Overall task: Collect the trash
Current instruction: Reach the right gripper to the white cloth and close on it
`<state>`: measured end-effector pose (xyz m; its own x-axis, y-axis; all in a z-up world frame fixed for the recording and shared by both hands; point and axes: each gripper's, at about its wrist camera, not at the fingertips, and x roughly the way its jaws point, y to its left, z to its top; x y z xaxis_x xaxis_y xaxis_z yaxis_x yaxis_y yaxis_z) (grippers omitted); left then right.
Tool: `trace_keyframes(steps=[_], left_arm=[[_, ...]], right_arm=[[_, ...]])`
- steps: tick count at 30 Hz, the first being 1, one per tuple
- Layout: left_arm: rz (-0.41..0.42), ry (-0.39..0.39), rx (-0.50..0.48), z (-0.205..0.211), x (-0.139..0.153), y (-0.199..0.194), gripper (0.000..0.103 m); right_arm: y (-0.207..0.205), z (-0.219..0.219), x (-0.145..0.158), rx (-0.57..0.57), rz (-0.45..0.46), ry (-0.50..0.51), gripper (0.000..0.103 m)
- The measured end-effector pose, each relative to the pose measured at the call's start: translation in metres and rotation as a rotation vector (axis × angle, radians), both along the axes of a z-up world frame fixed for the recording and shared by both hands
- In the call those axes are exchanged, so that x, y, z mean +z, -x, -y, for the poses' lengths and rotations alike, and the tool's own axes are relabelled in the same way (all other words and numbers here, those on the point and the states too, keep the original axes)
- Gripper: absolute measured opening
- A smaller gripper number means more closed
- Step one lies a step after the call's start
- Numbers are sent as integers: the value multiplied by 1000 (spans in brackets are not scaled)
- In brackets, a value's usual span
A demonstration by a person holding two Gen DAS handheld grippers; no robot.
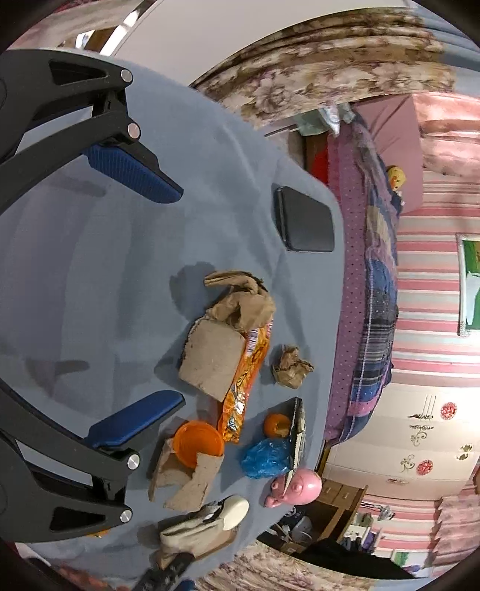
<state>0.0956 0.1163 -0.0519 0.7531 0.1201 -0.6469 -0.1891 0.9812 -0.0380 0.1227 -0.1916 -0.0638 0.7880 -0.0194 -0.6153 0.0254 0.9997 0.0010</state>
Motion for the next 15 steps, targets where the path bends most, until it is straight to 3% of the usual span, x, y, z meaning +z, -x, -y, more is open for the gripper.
trace_keyframes(steps=[1, 5, 8, 11, 15], left_arm=[[-5, 12, 3, -1, 0, -1, 98], [-5, 39, 2, 0, 0, 1, 98], [-8, 10, -19, 9, 0, 1, 98], [-8, 0, -37, 16, 0, 3, 98], [-5, -23, -58, 26, 2, 7, 98]], right_arm=[[-2, -6, -2, 22, -6, 6, 85], [-5, -22, -6, 92, -27, 12, 74], [-5, -25, -8, 134, -51, -11, 57], [-6, -27, -11, 151, -65, -10, 53], [-4, -24, -10, 168, -59, -29, 40]])
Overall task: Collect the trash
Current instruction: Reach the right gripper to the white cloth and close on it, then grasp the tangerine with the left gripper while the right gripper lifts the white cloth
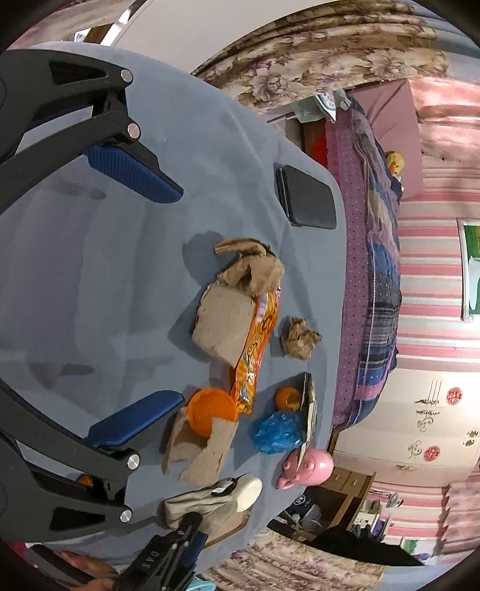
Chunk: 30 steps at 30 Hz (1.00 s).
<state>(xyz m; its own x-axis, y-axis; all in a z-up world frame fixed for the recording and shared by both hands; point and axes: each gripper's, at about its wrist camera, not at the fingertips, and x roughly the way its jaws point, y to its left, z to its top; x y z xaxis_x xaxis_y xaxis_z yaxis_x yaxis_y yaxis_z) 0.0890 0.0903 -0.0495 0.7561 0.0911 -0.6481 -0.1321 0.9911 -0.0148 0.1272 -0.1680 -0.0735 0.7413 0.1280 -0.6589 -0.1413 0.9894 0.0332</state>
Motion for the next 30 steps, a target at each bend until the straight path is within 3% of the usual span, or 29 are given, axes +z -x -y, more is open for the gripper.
trace_keyframes(steps=[5, 6, 12, 21, 23, 25, 30], left_arm=[[7, -8, -21, 11, -1, 6, 98], [6, -3, -28, 13, -1, 8, 98], [18, 30, -93, 35, 1, 24, 98], [12, 6, -209, 83, -5, 38, 98], [-2, 21, -235, 90, -8, 39, 98], [-19, 37, -262, 98, -13, 39, 98], [-34, 26, -309, 118, -21, 41, 98]], right_arm=[[5, 6, 9, -12, 41, 0, 27], [7, 9, 12, -18, 50, -10, 10], [14, 29, 25, -45, 80, -59, 10], [17, 57, 30, -152, 86, 3, 12], [17, 69, 27, -196, 65, -5, 20], [17, 77, 24, -238, 57, -14, 71], [17, 87, 22, -277, 60, -39, 74]])
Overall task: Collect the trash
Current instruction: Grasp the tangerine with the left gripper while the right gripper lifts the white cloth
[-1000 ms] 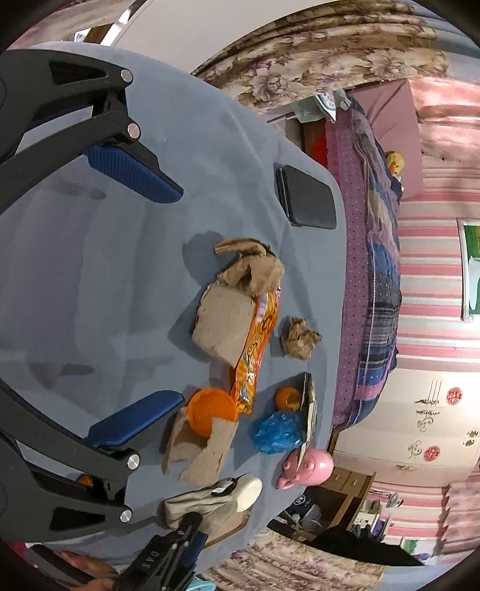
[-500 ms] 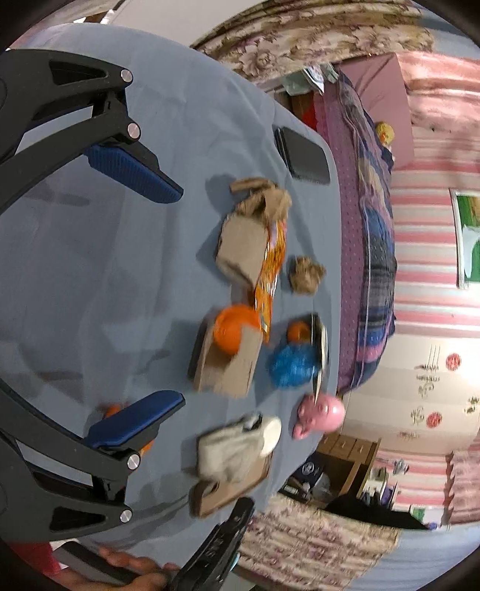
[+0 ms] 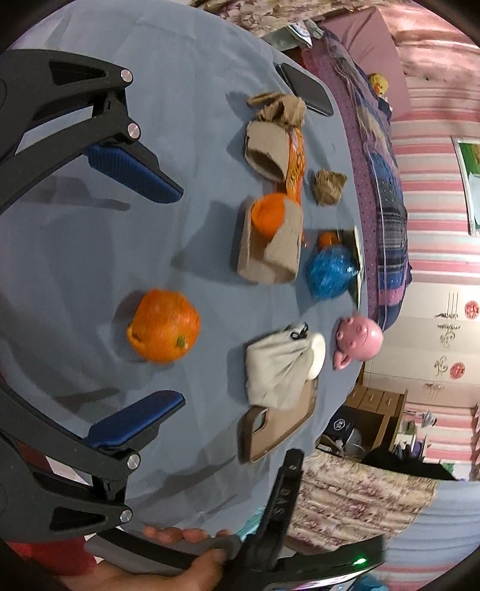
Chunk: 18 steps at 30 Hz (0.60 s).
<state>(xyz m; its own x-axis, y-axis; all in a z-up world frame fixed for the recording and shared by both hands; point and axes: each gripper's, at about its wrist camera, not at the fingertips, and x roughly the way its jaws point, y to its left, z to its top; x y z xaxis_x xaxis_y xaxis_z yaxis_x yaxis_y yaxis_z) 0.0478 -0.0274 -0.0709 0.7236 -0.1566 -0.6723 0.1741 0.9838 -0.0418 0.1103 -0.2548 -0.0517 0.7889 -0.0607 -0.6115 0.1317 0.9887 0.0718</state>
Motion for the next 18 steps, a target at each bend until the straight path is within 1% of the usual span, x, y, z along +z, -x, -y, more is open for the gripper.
trace_keyframes(steps=[1, 2, 3, 4, 5, 6, 7, 10, 12, 15, 17, 18], left_arm=[[-3, -7, -6, 2, -2, 0, 94], [-8, -11, -14, 3, -4, 0, 82], [-21, -15, -25, 5, -6, -2, 76], [-36, -12, -33, 5, -7, -4, 62], [-51, -8, -43, 6, -9, -6, 51], [-53, -10, -46, 6, -9, -6, 48], [-48, -17, -48, 6, -8, -6, 40], [-26, -26, -46, 3, 0, -4, 33], [-3, -35, -24, -4, 7, -4, 33], [20, -50, 34, -20, 14, -7, 33], [21, -57, 74, -30, 14, -12, 33], [16, -74, 114, -37, 14, -17, 33]], right_arm=[[-1, -1, -1, 4, -3, 2, 74], [-1, -3, -1, 8, -5, 5, 74], [-2, -5, -2, 12, -6, 7, 74], [-2, -7, -2, 17, -6, 9, 74], [-2, -9, -2, 25, -5, 13, 74], [-2, -11, -2, 30, -4, 13, 74], [-2, -14, -2, 45, 1, 13, 74], [1, -25, 0, 84, 12, 20, 74], [3, -38, -1, 129, 17, 31, 74], [2, -65, -4, 223, 9, 60, 74], [0, -79, -7, 266, 1, 80, 72], [-2, -86, -9, 287, -4, 88, 72]])
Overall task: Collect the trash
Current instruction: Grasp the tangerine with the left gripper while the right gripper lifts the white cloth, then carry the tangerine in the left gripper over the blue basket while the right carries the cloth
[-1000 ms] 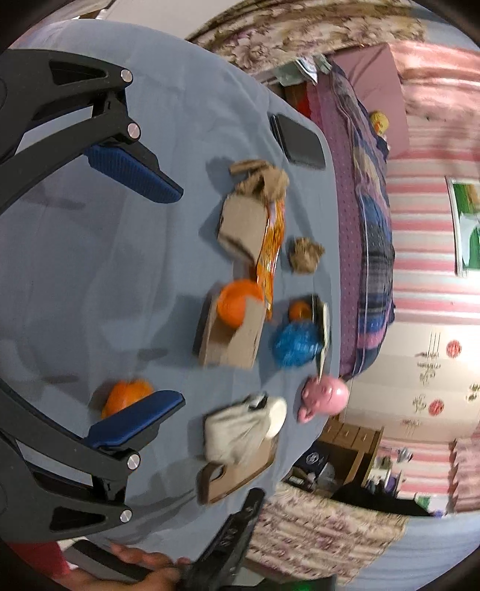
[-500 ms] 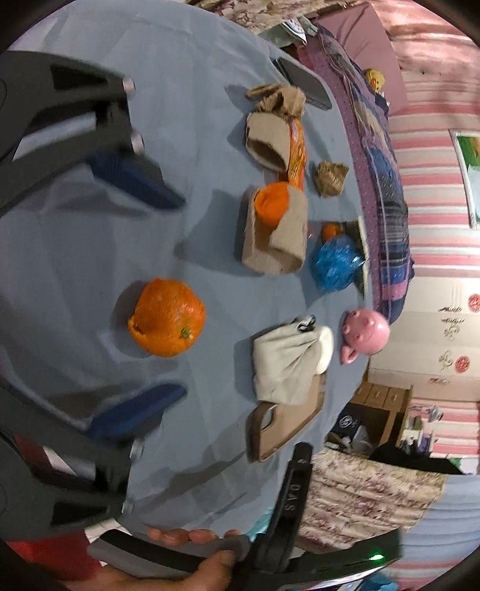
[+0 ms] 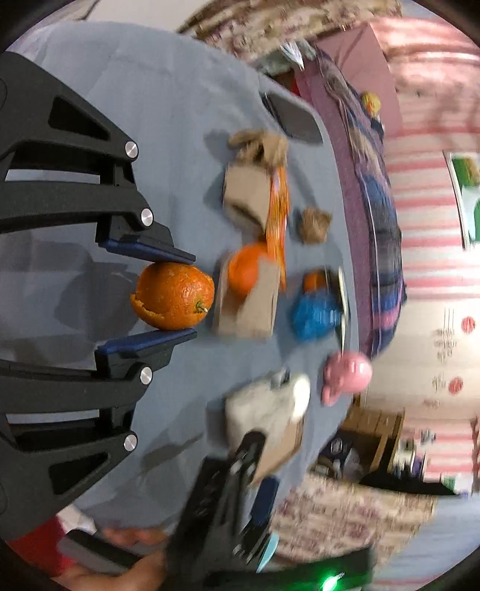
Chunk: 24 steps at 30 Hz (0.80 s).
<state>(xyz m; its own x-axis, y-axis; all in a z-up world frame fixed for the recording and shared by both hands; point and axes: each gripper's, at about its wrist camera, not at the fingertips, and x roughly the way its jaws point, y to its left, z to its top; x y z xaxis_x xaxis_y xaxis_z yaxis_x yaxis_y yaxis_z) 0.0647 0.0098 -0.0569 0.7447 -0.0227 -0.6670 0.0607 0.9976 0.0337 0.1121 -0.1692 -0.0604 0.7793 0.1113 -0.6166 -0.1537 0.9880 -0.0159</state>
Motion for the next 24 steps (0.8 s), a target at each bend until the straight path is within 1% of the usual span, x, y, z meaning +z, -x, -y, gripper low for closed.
trace_keyframes(steps=[2, 4, 5, 7, 8, 10, 13, 17, 19, 21, 24], left_arm=[[-6, 10, 39, -12, 0, -5, 33], [-7, 36, 57, -21, 1, -8, 33], [-10, 51, 64, -24, 2, -9, 33], [-7, 60, 64, -25, 2, -10, 33], [-4, 56, 62, -23, 1, -10, 33], [3, 40, 59, -21, 1, -11, 33], [19, 24, 61, -16, 1, -7, 33], [33, 35, 68, -17, 4, -5, 33], [33, 19, 66, -13, 7, -7, 33], [63, 7, 67, -7, 16, -3, 33], [98, 18, 59, 3, 32, 0, 33]], right_arm=[[0, -10, -3, 24, -10, 9, 67], [-4, -15, -8, 40, -36, 22, 53], [-5, -16, -10, 44, -47, 27, 51], [-9, -18, -17, 59, -77, 33, 38], [-10, -18, -19, 67, -86, 30, 35], [-8, -19, -18, 77, -78, 34, 17], [-4, -17, -12, 69, -44, 19, 12], [3, -7, 5, 42, 10, -18, 12], [6, 0, 11, 32, 15, -30, 12], [13, 11, 21, 12, 22, -27, 12], [20, 33, 35, -15, 36, -42, 12]])
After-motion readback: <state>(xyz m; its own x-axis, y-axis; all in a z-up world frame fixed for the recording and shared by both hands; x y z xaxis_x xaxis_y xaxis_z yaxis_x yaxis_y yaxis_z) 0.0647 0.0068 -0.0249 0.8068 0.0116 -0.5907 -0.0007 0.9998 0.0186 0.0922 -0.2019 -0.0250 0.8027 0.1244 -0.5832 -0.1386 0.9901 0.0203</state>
